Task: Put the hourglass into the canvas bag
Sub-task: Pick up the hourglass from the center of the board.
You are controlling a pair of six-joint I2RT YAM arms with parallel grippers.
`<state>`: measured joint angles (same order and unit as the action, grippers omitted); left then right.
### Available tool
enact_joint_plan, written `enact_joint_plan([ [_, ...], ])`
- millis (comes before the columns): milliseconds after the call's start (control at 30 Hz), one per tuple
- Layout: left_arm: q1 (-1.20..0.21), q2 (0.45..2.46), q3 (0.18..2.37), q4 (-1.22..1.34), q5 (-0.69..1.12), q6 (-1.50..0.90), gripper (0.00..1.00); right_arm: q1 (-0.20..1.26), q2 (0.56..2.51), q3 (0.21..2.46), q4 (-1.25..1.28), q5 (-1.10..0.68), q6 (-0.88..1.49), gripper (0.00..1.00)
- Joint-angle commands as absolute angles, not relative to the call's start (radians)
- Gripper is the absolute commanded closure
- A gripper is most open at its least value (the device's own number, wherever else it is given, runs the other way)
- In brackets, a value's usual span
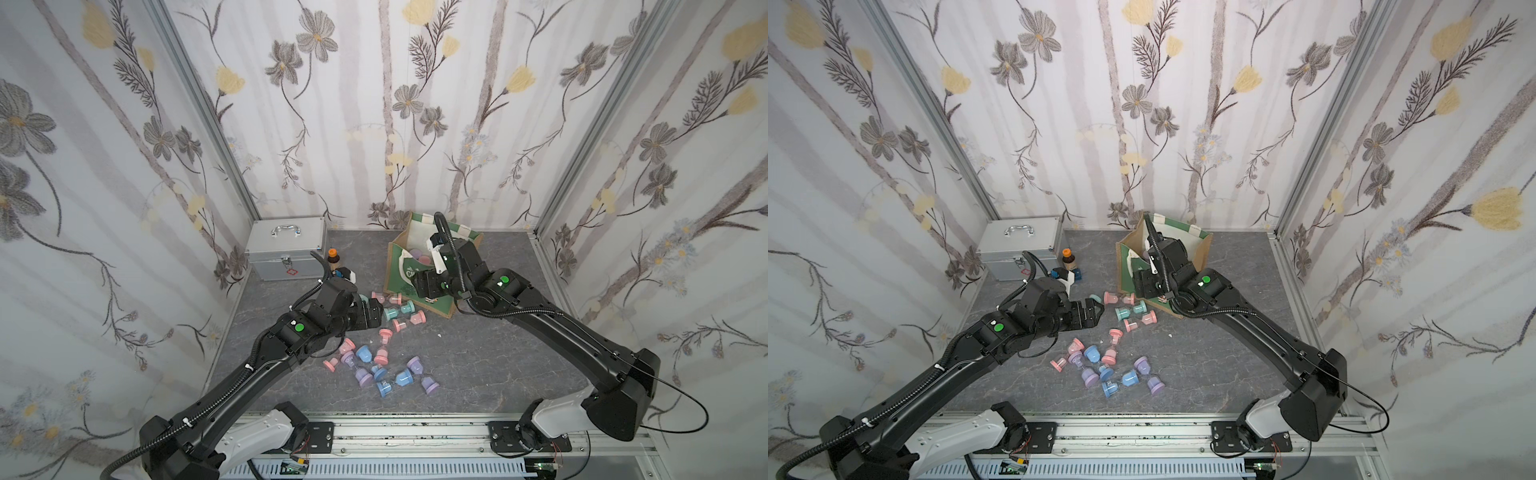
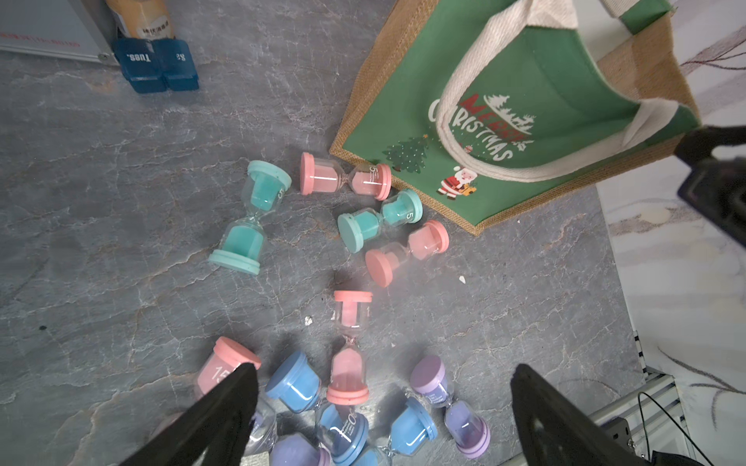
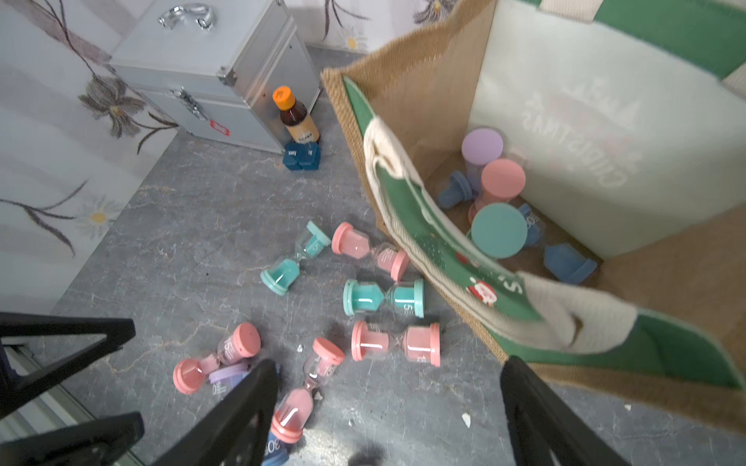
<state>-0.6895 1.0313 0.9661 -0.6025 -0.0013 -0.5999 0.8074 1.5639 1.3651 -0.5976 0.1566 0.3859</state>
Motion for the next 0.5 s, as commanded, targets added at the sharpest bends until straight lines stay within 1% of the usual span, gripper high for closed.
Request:
enact_joint_plan([
  [0,-0.714,1.013,0.931,-0.607,-0.025,-0.626,0.0,0.865,1.52,1.292,-0.614,0.215,0.471,0.17],
  [100,-0.748,1.005,0.905,-0.602,-0.056,-0.639,0.0,0.913,1.487,1.206,-0.609,0.209,0.538,0.17],
  [267,-0.806,0.985,0.844,-0.563,-0.097,-0.659,0.0,1.016,1.436,1.039,-0.521,0.172,0.64,0.17],
  [467,-0.864,0.94,0.749,-0.514,-0.143,-0.692,0.0,1.149,1.469,0.905,-0.471,0.169,0.735,0.17],
])
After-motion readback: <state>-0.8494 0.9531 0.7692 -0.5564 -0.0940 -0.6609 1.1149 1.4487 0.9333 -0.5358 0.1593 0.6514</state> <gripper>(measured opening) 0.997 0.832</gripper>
